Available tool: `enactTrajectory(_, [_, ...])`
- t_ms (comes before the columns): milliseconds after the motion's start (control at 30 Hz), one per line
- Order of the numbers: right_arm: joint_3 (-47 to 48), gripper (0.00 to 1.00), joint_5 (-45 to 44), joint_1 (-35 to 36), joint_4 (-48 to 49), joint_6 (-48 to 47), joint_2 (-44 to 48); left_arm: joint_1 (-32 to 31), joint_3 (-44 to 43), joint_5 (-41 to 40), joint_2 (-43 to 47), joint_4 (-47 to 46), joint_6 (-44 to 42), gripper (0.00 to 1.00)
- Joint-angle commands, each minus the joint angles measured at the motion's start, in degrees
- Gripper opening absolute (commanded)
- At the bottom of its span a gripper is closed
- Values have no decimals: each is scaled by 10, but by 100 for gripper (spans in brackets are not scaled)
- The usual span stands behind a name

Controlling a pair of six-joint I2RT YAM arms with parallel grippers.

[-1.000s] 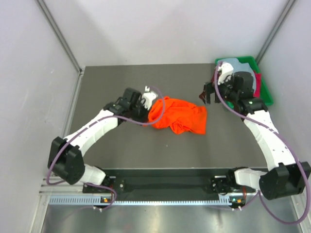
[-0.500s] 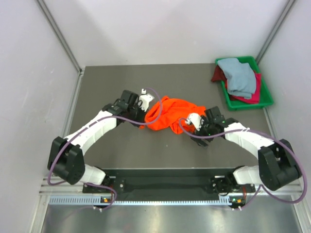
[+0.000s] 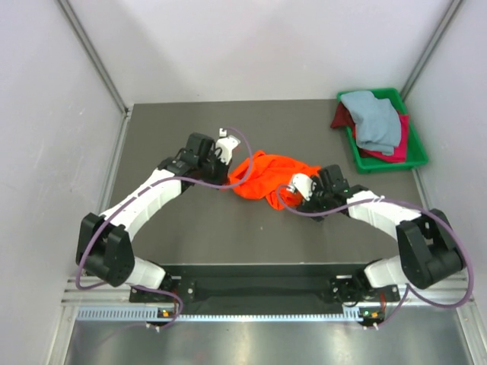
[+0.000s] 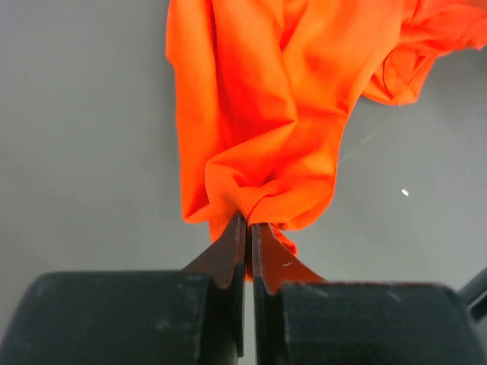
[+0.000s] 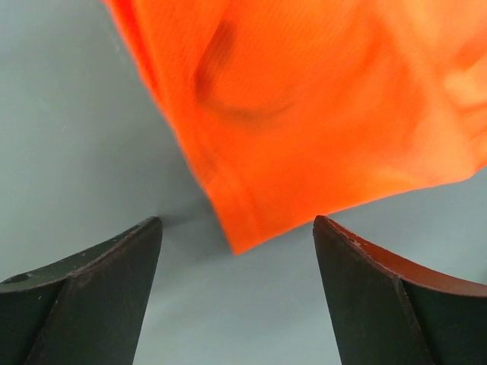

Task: Fold and stack the t-shirts
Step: Flatten the tshirt out

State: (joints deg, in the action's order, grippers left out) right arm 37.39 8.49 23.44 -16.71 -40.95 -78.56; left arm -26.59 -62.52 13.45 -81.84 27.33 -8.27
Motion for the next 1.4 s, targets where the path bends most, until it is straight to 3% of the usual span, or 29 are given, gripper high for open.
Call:
enactTrajectory(0, [11,78,5,-8,26,-11,-35,4,-20,5,4,53,-36,99])
enactTrajectory(33, [15,76,9,-14,22,-11,-54,6,-23,-133,3,54,-36,1])
enactTrajectory(67, [26,73,14,-16,19,-12,-63,7,-25,-88,3,55,-35,0])
enactTrajectory(133, [44,63,14,-23,1,-9,-95,7,-27,-88,5,56,-34,0])
enactTrajectory(333, [81,51,21,-37,-15,-3,-123,11,-28,-88,5,55,-37,0])
enactTrajectory(433, [91,31,26,-39,-27,8,-122,16,-28,-90,7,54,-39,0])
enactTrajectory(467, [94,14,29,-40,-32,13,-118,16,-27,-91,7,54,-39,0])
enactTrajectory(500, [96,3,28,-40,-33,24,-115,17,-27,-91,8,52,-40,0])
enactTrajectory(533, [97,0,28,-39,-35,29,-103,18,-25,-92,7,52,-41,0])
enactTrajectory(733, [172,0,5,-45,-85,65,-22,37,-30,-104,12,42,-54,0])
enactTrajectory(967, [353,0,-22,-55,-100,97,38,78,-86,-129,3,25,-103,0])
enactTrajectory(1367, [571,0,-39,-64,-116,166,77,77,-335,-158,-24,52,-170,0])
